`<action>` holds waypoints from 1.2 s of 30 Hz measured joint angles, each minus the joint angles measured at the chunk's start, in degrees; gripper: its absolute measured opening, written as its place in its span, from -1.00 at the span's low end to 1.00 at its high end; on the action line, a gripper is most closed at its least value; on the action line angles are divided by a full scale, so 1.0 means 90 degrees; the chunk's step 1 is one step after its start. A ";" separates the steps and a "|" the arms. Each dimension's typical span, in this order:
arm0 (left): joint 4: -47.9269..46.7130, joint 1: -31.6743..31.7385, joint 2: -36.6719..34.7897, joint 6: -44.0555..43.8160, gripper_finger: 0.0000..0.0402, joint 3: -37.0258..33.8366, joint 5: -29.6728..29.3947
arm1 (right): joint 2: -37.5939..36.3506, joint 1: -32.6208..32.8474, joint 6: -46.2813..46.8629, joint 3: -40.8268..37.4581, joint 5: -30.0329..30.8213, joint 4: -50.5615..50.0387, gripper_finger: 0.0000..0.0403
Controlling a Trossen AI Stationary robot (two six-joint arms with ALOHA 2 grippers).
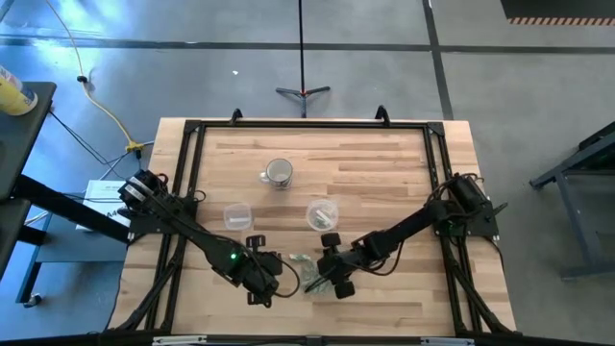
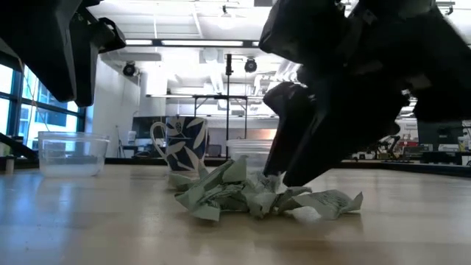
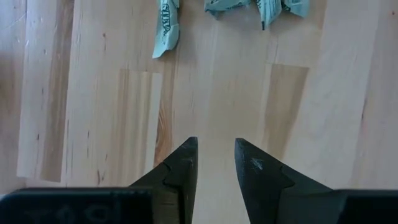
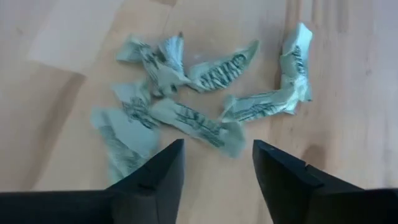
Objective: Pick and place Stevia / Truvia into bins
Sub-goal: Put the white stevia packet into the right transparent container
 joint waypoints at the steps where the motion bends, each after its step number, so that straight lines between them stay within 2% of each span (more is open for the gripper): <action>1: -0.0005 0.0000 0.0000 0.0000 -0.30 0.0000 0.0000 | 0.0000 -0.0026 -0.0140 0.0000 0.0027 -0.0014 -0.06; 4: -0.0016 0.0000 0.0000 0.0000 -0.30 0.0000 0.0000 | 0.0000 -0.0112 -0.0591 0.0000 0.0000 0.0025 0.02; 8: -0.0020 0.0000 0.0000 0.0000 -0.30 0.0000 0.0000 | 0.0050 -0.0283 -0.0784 0.0000 -0.0468 0.0145 0.10; 12: -0.0042 0.0000 0.0000 -0.0045 -0.30 0.0000 0.0000 | 0.0197 -0.0339 -0.1075 0.0000 -0.0770 0.0283 0.11; 20: -0.0154 0.0000 0.0000 -0.0265 -0.30 0.0000 -0.0006 | 0.0233 -0.0214 -0.1922 0.0002 -0.0801 0.0470 0.09; 25: -0.0156 0.0026 0.0000 -0.0311 -0.30 0.0000 -0.0094 | 0.0265 -0.0228 -0.1902 0.0017 -0.0792 0.0324 -0.11; 30: -0.0158 0.0090 0.0000 -0.0314 -0.30 0.0000 -0.0145 | 0.0268 -0.0300 -0.1858 0.0017 -0.0653 0.0305 -0.42; 36: -0.0180 0.0121 0.0000 -0.0316 -0.30 0.0000 -0.0155 | 0.0270 -0.0383 -0.1243 0.0017 -0.0623 0.0283 -0.79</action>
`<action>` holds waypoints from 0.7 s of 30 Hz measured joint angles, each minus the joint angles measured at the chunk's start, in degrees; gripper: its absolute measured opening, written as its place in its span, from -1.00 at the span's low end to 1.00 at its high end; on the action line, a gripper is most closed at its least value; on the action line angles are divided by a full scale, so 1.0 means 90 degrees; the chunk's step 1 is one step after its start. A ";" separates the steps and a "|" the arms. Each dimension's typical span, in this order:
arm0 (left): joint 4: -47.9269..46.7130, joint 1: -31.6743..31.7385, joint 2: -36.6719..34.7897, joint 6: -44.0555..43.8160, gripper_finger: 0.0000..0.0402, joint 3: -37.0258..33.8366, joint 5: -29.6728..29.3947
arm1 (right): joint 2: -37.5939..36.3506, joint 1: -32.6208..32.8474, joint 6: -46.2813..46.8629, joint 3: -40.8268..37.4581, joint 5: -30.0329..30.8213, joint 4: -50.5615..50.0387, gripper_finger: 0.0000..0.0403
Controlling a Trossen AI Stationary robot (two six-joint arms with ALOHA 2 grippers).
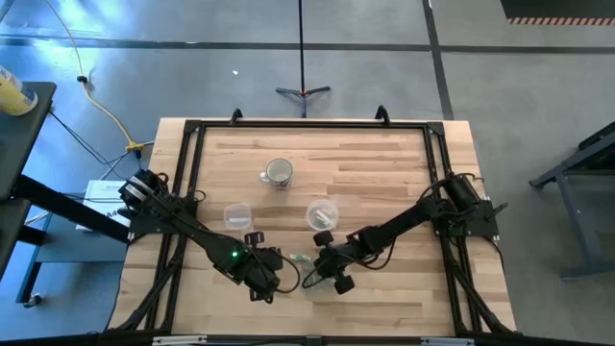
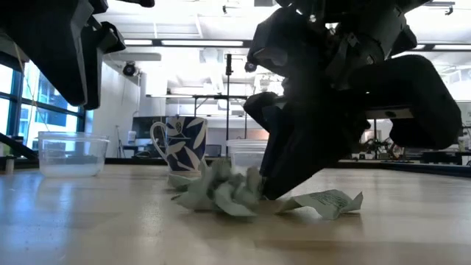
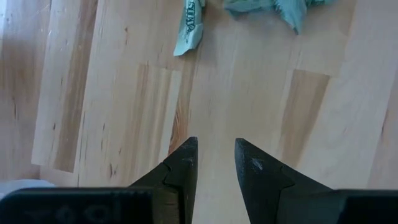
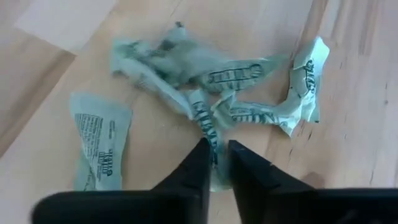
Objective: Pick and place Stevia / Truvia into bins
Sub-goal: Put the white stevia packet into the right transparent container
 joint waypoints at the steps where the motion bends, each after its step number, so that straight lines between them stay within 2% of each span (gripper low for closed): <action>1: -0.0001 0.0002 -0.0002 0.0000 -0.30 0.0000 0.0000 | 0.0000 0.0003 0.0068 0.0000 0.0009 -0.0003 -0.85; 4: -0.0002 0.0002 -0.0001 -0.0002 -0.30 0.0000 -0.0002 | -0.0020 0.0005 0.0339 0.0078 0.0077 -0.0185 -0.97; 8: 0.0012 0.0002 -0.0002 -0.0024 -0.30 0.0000 0.0000 | -0.0203 -0.0002 0.0862 0.0241 0.0391 -0.0838 -0.96; 17: 0.0098 0.0174 -0.0005 -0.0034 -0.30 0.0002 -0.0122 | -0.1628 0.0072 0.2221 0.0499 0.2174 -0.2957 -0.99; 21: 0.0262 0.0263 -0.0014 0.0005 -0.30 0.0000 -0.0202 | -0.1979 -0.0252 0.3221 0.0498 0.2302 -0.3886 -0.98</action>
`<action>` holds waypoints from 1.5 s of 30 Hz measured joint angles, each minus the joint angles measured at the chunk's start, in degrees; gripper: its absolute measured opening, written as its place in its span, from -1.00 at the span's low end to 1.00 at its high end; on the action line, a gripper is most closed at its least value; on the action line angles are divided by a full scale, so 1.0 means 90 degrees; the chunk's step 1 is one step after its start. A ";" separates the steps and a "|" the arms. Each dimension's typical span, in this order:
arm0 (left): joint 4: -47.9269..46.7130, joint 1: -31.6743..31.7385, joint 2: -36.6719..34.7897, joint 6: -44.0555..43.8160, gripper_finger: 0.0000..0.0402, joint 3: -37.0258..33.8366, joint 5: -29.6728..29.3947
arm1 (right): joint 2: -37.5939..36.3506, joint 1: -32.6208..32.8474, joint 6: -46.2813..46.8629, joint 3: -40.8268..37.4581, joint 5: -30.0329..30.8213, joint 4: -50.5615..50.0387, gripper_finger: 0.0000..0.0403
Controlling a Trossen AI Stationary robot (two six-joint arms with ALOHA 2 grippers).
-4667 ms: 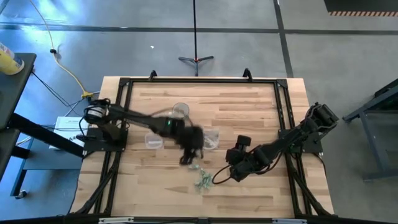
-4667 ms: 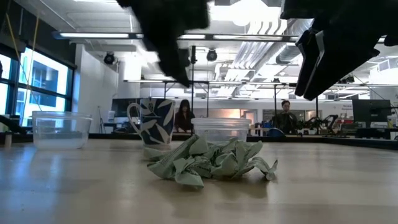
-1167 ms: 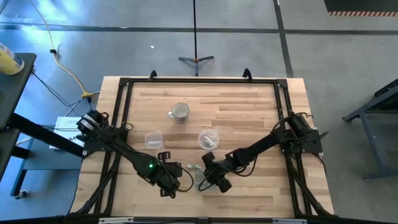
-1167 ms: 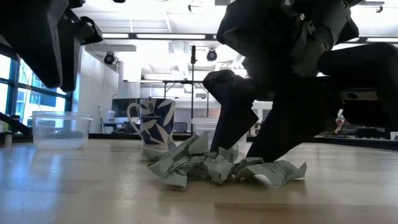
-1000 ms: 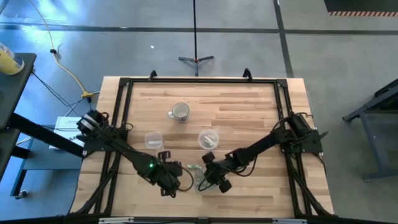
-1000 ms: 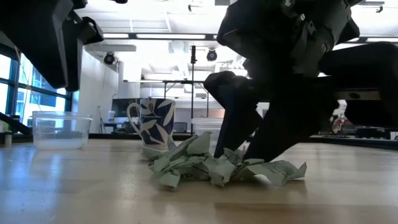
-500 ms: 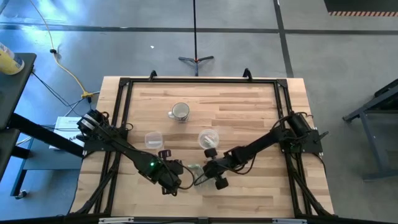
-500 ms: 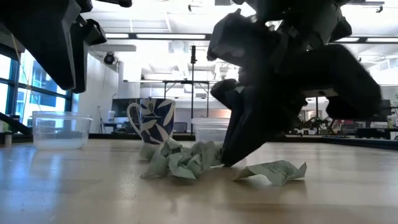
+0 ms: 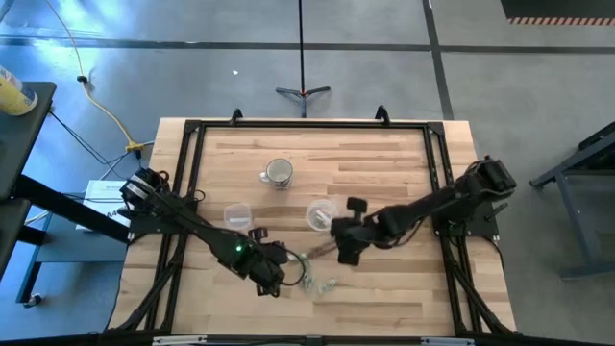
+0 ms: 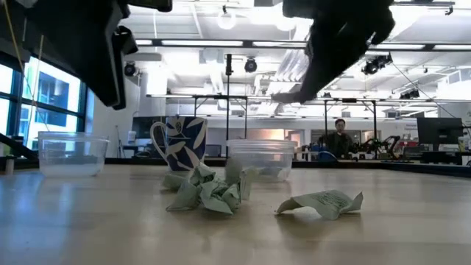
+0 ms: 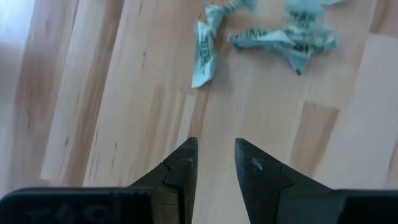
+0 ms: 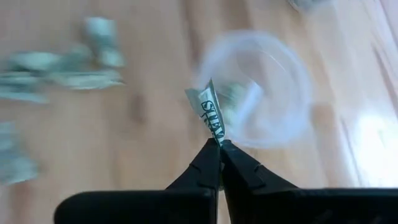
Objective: Pick and place Stevia / Truvia into bins
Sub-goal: Put the white stevia packet into the right transparent container
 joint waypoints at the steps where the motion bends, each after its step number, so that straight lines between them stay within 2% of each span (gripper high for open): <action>1: 0.0001 0.0005 -0.0019 0.0000 -0.30 0.0000 -0.0007 | 0.0003 -0.0141 0.0089 -0.0008 -0.0013 -0.0058 -0.98; 6: 0.0080 0.0045 -0.0037 0.0049 -0.30 0.0000 -0.0053 | 0.0234 -0.0897 -0.0398 -0.0008 -0.0036 0.0489 -0.98; 11: 0.0108 0.0026 -0.0037 -0.0023 -0.30 0.0000 0.0009 | 0.0402 -0.1285 -0.1247 -0.0015 -0.0825 0.0938 -0.86; 15: 0.0073 0.0026 -0.0037 -0.0166 -0.30 0.0000 0.0125 | 0.0436 -0.1173 -0.1488 -0.0015 -0.0575 0.0963 -0.56; 22: 0.0076 0.0089 -0.0037 -0.0174 -0.30 0.0000 0.0256 | 0.0364 -0.0768 -0.1117 -0.0010 -0.0257 0.0859 0.09; 25: 0.0050 0.0355 -0.0037 -0.0157 -0.30 0.0000 0.0899 | 0.0160 -0.0331 -0.1078 -0.0010 -0.0129 0.0710 0.25; 27: 0.0104 0.0550 -0.0037 0.0182 -0.30 0.0000 0.0894 | 0.0000 0.0013 -0.1019 -0.0010 0.0067 0.0427 0.29; 30: 0.0557 0.0835 -0.0037 0.1350 -0.30 0.0000 0.0780 | -0.0200 0.0465 -0.0536 -0.0005 0.0235 -0.0296 0.30; 34: 0.1119 0.1340 -0.0014 0.2798 -0.30 0.0000 0.1597 | -0.0377 0.0923 0.0772 -0.0005 0.0194 -0.1400 0.31; 38: 0.1329 0.1553 0.0026 0.3572 -0.30 -0.0005 0.1763 | -0.0454 0.1416 0.1802 -0.0005 0.0396 -0.1825 0.31; 42: 0.1947 0.1393 0.0024 0.4329 -0.30 -0.0231 0.1683 | -0.0427 0.1878 0.2279 -0.0042 0.0681 -0.1947 0.31; 45: 0.2491 0.1171 0.0026 0.4410 -0.30 -0.0557 0.1661 | -0.0406 0.2256 0.2901 -0.0152 0.0920 -0.2226 0.31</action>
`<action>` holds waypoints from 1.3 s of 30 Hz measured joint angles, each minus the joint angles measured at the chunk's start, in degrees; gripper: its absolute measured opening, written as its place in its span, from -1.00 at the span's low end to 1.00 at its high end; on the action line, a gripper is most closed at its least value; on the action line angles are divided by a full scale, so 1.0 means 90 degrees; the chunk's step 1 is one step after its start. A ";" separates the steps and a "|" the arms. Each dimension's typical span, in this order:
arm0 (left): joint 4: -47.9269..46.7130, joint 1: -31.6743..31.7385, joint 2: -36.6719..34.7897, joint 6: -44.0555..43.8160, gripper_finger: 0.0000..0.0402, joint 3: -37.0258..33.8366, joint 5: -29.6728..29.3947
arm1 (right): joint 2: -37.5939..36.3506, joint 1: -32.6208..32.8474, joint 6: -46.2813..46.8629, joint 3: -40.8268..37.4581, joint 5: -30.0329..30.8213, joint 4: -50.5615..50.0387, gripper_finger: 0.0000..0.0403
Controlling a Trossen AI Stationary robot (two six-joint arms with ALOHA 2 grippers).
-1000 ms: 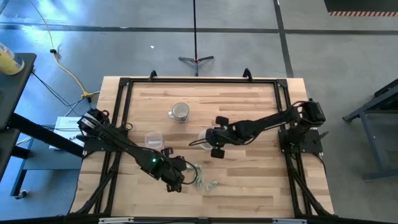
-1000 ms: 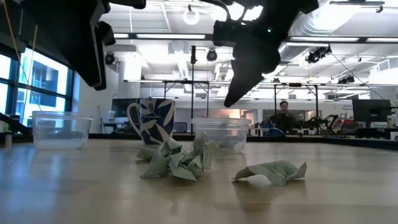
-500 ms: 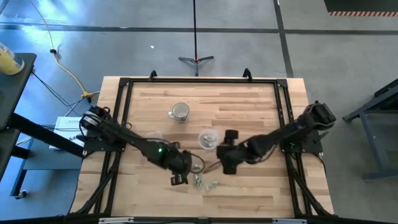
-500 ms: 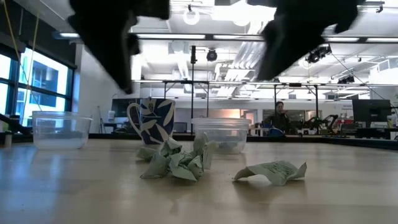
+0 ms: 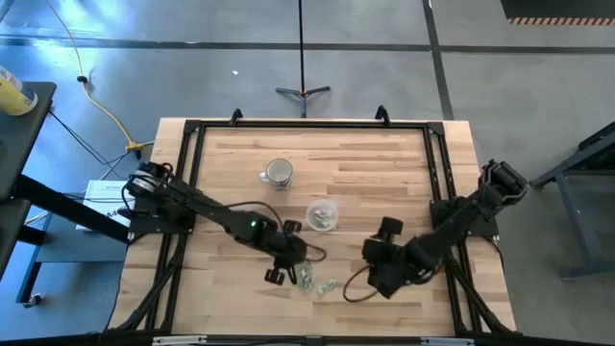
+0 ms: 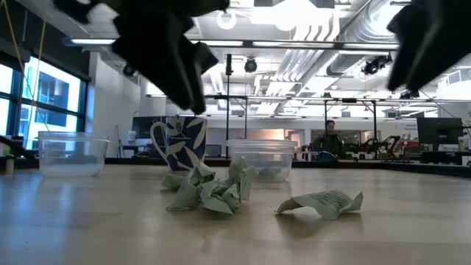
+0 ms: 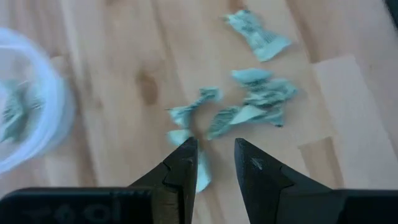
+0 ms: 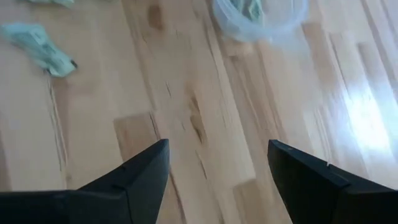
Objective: Pick and place Stevia / Truvia into bins
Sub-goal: Put the white stevia packet into the right transparent container
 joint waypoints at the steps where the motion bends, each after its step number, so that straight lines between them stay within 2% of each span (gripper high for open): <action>1: 0.0169 -0.0066 -0.0002 -0.0026 -0.30 -0.0115 -0.0072 | 0.0000 0.0123 0.0234 -0.0042 0.0025 -0.0053 0.31; 6: 0.0642 -0.0133 0.0000 -0.0382 -0.30 -0.0570 -0.0505 | 0.0000 0.0506 0.1159 -0.0276 -0.0018 -0.0064 0.31; 11: 0.0654 -0.0154 0.0000 -0.1091 -0.30 -0.0888 -0.1269 | 0.0002 0.0508 0.1381 -0.0537 0.0023 0.0031 0.31; 15: 0.0940 -0.0168 0.0000 -0.1504 -0.22 -0.0910 -0.1138 | 0.0002 0.0448 0.1357 -0.0737 0.0018 0.0231 0.31; 22: 0.1090 -0.0166 0.0015 -0.2085 0.13 -0.0910 -0.1156 | 0.0002 0.0377 0.1158 -0.0791 0.0105 0.0381 0.31; 25: 0.1149 -0.0188 0.0294 -0.2110 0.21 -0.0899 -0.0985 | 0.0002 0.0326 0.1060 -0.0791 0.0116 0.0393 0.31; 30: 0.1207 -0.0186 0.0532 -0.2447 0.17 -0.0908 -0.0679 | 0.0005 0.0244 0.1046 -0.0788 0.0096 0.0424 0.31; 34: 0.1148 -0.0179 0.0542 -0.2590 0.08 -0.0910 -0.1026 | 0.0005 0.0213 0.1043 -0.0788 0.0075 0.0449 0.31; 39: 0.1264 -0.0080 0.0639 -0.2437 -0.03 -0.0899 -0.0968 | 0.0005 0.0167 0.1043 -0.0786 0.0082 0.0484 0.31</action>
